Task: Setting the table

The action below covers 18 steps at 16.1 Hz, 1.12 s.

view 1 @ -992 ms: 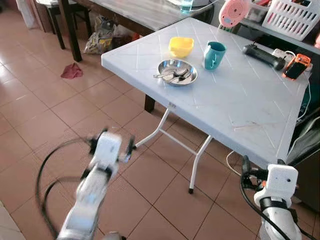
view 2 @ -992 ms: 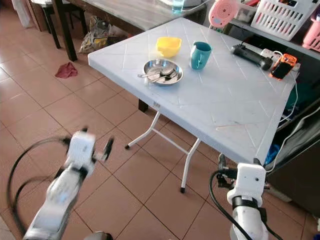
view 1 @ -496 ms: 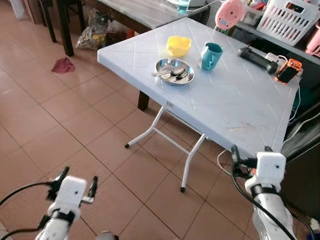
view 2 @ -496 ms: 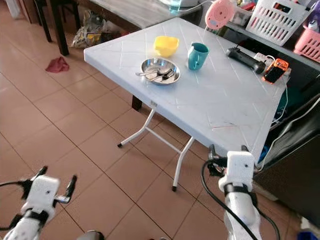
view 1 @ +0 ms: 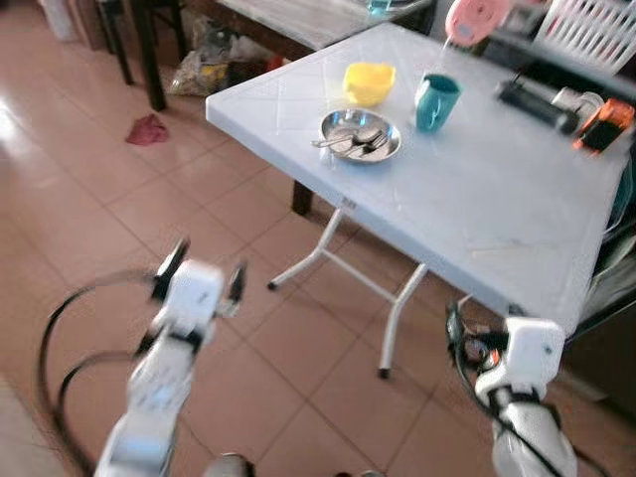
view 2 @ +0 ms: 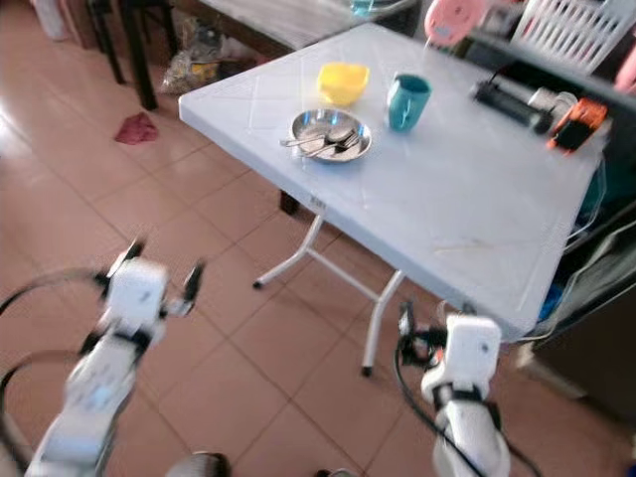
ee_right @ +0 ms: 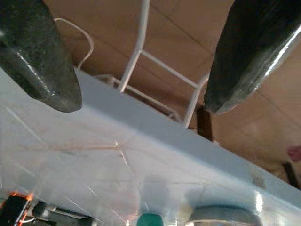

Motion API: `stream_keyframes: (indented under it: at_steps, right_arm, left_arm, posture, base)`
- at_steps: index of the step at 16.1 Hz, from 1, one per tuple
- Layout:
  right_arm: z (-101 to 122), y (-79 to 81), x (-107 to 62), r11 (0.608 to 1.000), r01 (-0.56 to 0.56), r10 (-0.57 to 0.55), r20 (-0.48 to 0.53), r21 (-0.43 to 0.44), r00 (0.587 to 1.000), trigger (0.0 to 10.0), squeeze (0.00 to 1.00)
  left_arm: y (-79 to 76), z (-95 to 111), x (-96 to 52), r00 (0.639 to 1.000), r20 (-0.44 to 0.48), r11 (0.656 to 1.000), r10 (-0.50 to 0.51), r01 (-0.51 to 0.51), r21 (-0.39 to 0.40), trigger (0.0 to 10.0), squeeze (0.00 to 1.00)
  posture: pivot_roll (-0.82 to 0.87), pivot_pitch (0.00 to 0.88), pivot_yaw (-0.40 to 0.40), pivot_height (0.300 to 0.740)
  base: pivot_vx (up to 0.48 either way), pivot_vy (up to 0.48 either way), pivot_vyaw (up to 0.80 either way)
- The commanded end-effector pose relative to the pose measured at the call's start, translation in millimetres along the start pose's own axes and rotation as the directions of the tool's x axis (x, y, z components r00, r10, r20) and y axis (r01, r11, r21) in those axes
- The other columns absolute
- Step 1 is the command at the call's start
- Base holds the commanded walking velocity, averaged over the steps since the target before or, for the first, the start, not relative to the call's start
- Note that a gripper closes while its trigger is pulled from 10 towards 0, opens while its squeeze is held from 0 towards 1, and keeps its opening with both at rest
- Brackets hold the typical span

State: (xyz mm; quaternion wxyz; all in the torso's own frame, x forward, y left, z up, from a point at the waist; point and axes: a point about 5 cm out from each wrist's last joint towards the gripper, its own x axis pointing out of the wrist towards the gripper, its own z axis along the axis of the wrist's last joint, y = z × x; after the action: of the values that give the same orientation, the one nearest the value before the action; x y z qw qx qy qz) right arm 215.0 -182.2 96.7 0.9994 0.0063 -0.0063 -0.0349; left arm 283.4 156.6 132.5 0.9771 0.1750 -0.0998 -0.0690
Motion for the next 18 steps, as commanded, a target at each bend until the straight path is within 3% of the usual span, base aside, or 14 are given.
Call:
stream_keyframes:
  at_steps: [1,3,7,10,14,16,18]
  right_arm:
    - [3.7,-0.9,-5.9,0.999,0.022,-0.022,0.020,-0.025,1.000,10.0,0.00]
    - [-2.8,-4.4,-13.4,0.994,0.110,-0.109,0.014,-0.008,0.994,10.0,0.00]
    - [-6.4,3.2,-15.7,0.986,0.165,-0.165,0.020,0.019,0.986,10.0,0.00]
    - [-8.1,1.5,-6.7,0.981,0.191,-0.190,0.024,-0.026,0.981,10.0,0.00]
    - [-5.1,-16.7,-3.1,0.977,0.197,-0.196,0.017,-0.076,0.980,10.0,0.00]
    - [-8.4,-17.0,-5.3,0.982,0.164,-0.163,0.016,-0.091,0.986,10.0,0.00]
    - [-7.1,-16.0,-6.6,0.983,0.164,-0.164,0.017,-0.078,0.986,10.0,0.00]
  left_arm:
    - [-10.9,0.1,4.9,0.998,-0.006,0.998,-0.059,0.058,-0.024,10.0,0.00]
    - [-17.8,0.5,14.4,0.993,0.000,0.992,-0.121,0.121,-0.019,10.0,0.00]
    - [-21.1,-2.2,25.3,0.980,-0.007,0.980,-0.200,0.201,0.013,10.0,0.00]
    - [-23.1,-8.8,31.6,0.972,0.000,0.970,-0.235,0.235,0.060,10.0,0.00]
    - [-26.0,-12.5,38.5,0.976,-0.006,0.975,-0.219,0.219,0.031,10.0,0.00]
    - [-23.3,-18.6,35.0,0.988,-0.033,0.989,-0.149,0.150,0.005,10.0,0.00]
    - [-23.2,-21.3,31.5,0.993,-0.042,0.994,-0.110,0.109,-0.018,10.0,0.00]
  posture:
    - [0.13,0.131,-0.033,0.714]
    - [0.11,0.126,0.023,0.714]
    - [0.11,0.118,0.118,0.714]
    - [0.10,0.083,0.064,0.714]
    - [0.06,0.109,0.003,0.714]
    - [0.06,0.122,0.043,0.714]
    - [0.08,0.120,0.015,0.714]
  base:
    - [0.000,0.000,0.00]
    - [0.000,0.000,0.00]
    - [0.000,0.000,0.00]
    - [0.000,0.000,0.00]
    - [0.000,0.000,0.00]
    - [0.000,0.000,0.00]
    - [0.000,0.000,0.00]
